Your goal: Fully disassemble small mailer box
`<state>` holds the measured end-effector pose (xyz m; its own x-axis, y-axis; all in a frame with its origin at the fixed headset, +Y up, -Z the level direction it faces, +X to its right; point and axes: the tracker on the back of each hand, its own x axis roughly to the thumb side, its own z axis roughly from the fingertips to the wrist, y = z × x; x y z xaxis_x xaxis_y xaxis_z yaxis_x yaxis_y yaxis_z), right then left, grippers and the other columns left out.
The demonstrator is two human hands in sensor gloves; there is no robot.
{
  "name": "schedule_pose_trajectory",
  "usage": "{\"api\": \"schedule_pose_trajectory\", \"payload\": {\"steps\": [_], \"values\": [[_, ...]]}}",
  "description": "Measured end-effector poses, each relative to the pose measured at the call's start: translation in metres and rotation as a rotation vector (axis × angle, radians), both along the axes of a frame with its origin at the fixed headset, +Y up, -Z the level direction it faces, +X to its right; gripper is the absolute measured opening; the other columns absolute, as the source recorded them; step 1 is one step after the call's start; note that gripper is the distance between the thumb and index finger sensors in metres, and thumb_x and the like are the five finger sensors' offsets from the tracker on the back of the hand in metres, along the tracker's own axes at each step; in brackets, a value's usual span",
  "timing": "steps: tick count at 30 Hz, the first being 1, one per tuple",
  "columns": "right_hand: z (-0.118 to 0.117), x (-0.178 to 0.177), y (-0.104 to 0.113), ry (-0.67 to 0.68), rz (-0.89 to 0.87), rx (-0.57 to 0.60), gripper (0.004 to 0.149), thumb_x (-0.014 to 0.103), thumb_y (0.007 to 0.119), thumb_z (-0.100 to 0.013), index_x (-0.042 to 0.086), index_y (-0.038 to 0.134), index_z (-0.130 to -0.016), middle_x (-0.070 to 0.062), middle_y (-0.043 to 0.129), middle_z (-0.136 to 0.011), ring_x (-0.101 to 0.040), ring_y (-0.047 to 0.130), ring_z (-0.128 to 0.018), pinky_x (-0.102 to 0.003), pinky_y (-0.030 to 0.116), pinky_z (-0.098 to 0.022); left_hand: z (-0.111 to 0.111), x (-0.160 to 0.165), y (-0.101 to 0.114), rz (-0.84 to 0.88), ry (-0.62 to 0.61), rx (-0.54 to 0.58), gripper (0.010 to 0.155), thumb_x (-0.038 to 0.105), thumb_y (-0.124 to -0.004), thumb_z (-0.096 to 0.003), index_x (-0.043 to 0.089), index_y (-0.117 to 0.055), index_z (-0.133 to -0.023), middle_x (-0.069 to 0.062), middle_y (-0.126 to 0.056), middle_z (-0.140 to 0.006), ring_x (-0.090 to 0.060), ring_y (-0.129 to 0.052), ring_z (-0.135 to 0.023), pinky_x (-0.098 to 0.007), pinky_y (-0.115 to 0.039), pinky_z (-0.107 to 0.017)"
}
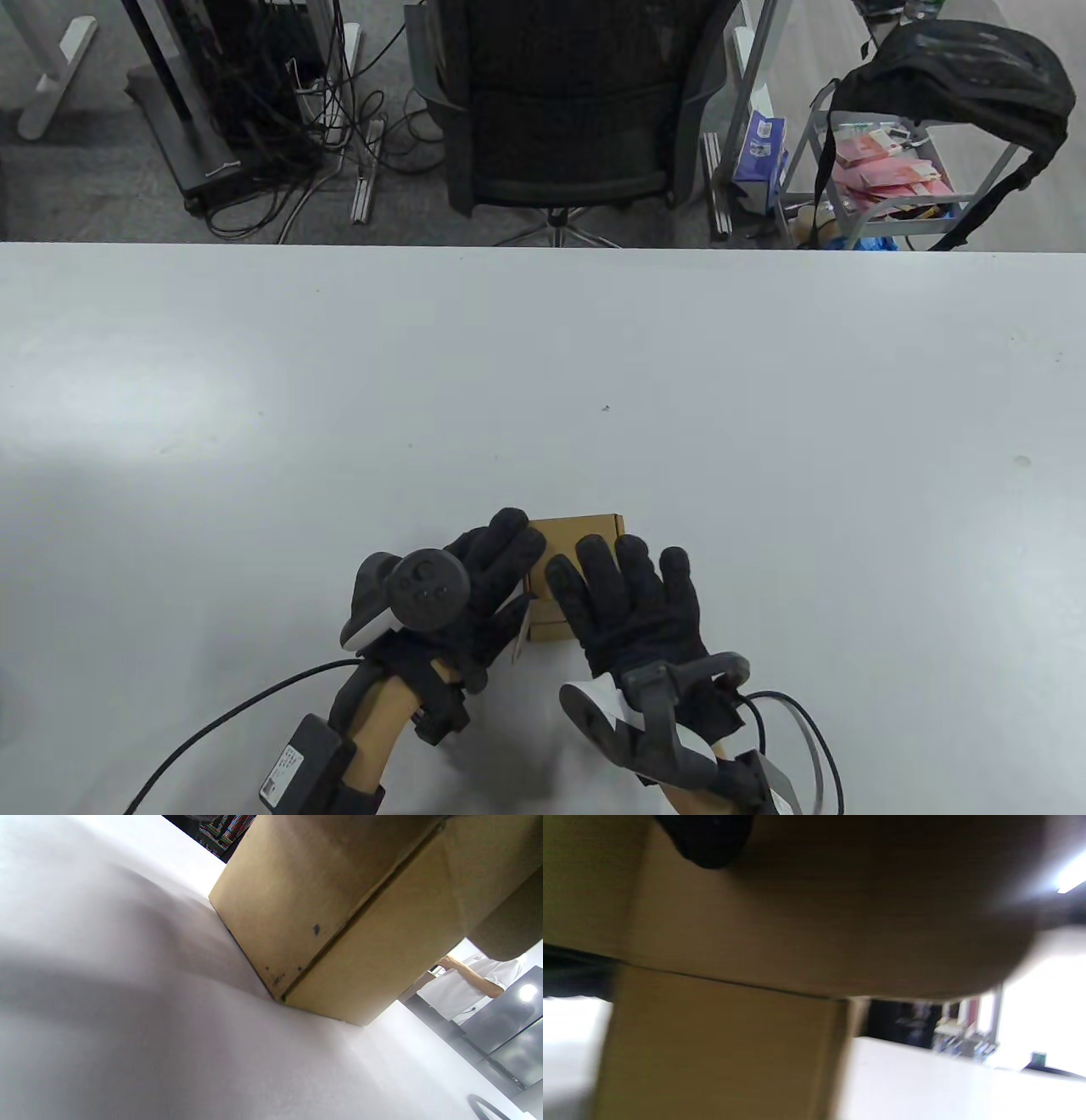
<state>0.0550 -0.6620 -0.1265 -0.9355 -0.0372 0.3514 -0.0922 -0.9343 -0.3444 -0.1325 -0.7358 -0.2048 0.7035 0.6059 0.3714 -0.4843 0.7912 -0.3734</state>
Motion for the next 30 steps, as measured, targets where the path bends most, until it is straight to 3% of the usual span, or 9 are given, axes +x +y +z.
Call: {"api": "schedule_pose_trajectory", "payload": {"steps": [3, 6, 11, 15, 17, 20, 23, 26, 30], "values": [[-0.009, -0.008, 0.0, 0.067, -0.166, -0.125, 0.072, 0.05, 0.072, -0.037, 0.038, 0.035, -0.098, 0.0, 0.057, -0.098, -0.031, 0.065, -0.085, -0.061, 0.038, -0.074, 0.0, 0.001, 0.0, -0.015, -0.008, 0.001, 0.071, 0.062, -0.054, -0.0471, 0.04, -0.029, -0.11, 0.012, -0.01, -0.119, -0.041, -0.034, -0.109, -0.064, -0.034, -0.076], [-0.017, -0.005, -0.001, 0.042, -0.21, -0.086, 0.073, 0.054, 0.073, -0.035, 0.038, 0.039, -0.097, 0.003, 0.066, -0.082, -0.025, 0.071, -0.066, -0.055, 0.046, -0.067, -0.002, -0.002, -0.001, -0.033, -0.038, 0.0, 0.071, 0.062, -0.052, -0.047, 0.042, -0.027, -0.11, 0.015, -0.011, -0.119, -0.042, -0.032, -0.11, -0.065, -0.033, -0.076], [-0.022, -0.001, 0.006, 0.035, -0.279, -0.082, 0.073, 0.055, 0.074, -0.034, 0.038, 0.042, -0.097, 0.001, 0.068, -0.077, -0.026, 0.071, -0.06, -0.054, 0.049, -0.063, -0.003, -0.008, -0.002, 0.019, -0.09, -0.024, 0.071, 0.06, -0.053, -0.0476, 0.041, -0.026, -0.11, 0.015, -0.011, -0.12, -0.042, -0.03, -0.11, -0.065, -0.032, -0.077], [-0.027, 0.006, 0.033, 0.003, -0.35, -0.013, 0.071, 0.054, 0.074, -0.034, 0.037, 0.046, -0.097, 0.0, 0.07, -0.074, -0.026, 0.072, -0.056, -0.054, 0.051, -0.06, 0.0, -0.008, -0.002, 0.042, -0.127, -0.032, 0.089, 0.074, -0.054, -0.0432, 0.037, -0.004, -0.107, 0.01, 0.001, -0.119, -0.044, -0.024, -0.111, -0.067, -0.029, -0.077], [-0.031, 0.007, 0.046, 0.019, -0.384, 0.004, 0.07, 0.054, 0.074, -0.034, 0.036, 0.047, -0.096, 0.0, 0.071, -0.073, -0.026, 0.072, -0.056, -0.054, 0.052, -0.06, 0.003, -0.004, -0.002, 0.039, -0.081, -0.015, 0.095, 0.077, -0.053, -0.0407, 0.033, 0.001, -0.105, 0.005, 0.004, -0.116, -0.043, -0.022, -0.111, -0.067, -0.027, -0.077], [-0.038, 0.006, 0.06, 0.015, -0.396, 0.027, 0.069, 0.053, 0.075, -0.035, 0.036, 0.047, -0.097, -0.001, 0.07, -0.074, -0.027, 0.072, -0.056, -0.055, 0.051, -0.059, 0.004, 0.001, -0.003, 0.024, -0.02, 0.011, 0.093, 0.074, -0.052, -0.0421, 0.027, -0.003, -0.106, -0.002, 0.0, -0.116, -0.042, -0.025, -0.11, -0.066, -0.03, -0.076], [-0.05, 0.004, 0.074, 0.0, -0.329, 0.094, 0.069, 0.053, 0.074, -0.036, 0.036, 0.047, -0.097, 0.0, 0.07, -0.075, -0.026, 0.071, -0.057, -0.054, 0.051, -0.06, 0.005, 0.006, -0.007, 0.029, -0.03, -0.071, 0.09, 0.069, -0.053, -0.045, 0.026, -0.003, -0.106, -0.003, 0.001, -0.115, -0.042, -0.024, -0.11, -0.066, -0.028, -0.076], [-0.069, 0.003, 0.088, -0.028, -0.31, 0.111, 0.07, 0.053, 0.073, -0.037, 0.036, 0.044, -0.098, 0.001, 0.066, -0.079, -0.026, 0.069, -0.063, -0.054, 0.048, -0.064, 0.006, 0.008, -0.009, -0.001, -0.042, -0.084, 0.091, 0.07, -0.053, -0.0455, 0.026, 0.0, -0.104, -0.004, 0.003, -0.114, -0.042, -0.023, -0.109, -0.066, -0.028, -0.076], [-0.102, 0.0, 0.097, -0.16, -0.195, 0.044, 0.081, 0.057, 0.07, -0.036, 0.038, 0.023, -0.099, 0.004, 0.032, -0.104, -0.025, 0.047, -0.095, -0.054, 0.035, -0.075, 0.006, 0.007, -0.01, -0.034, -0.042, -0.082, 0.09, 0.07, -0.052, -0.0458, 0.024, -0.001, -0.105, -0.006, 0.004, -0.113, -0.042, -0.023, -0.109, -0.066, -0.028, -0.076]]}}
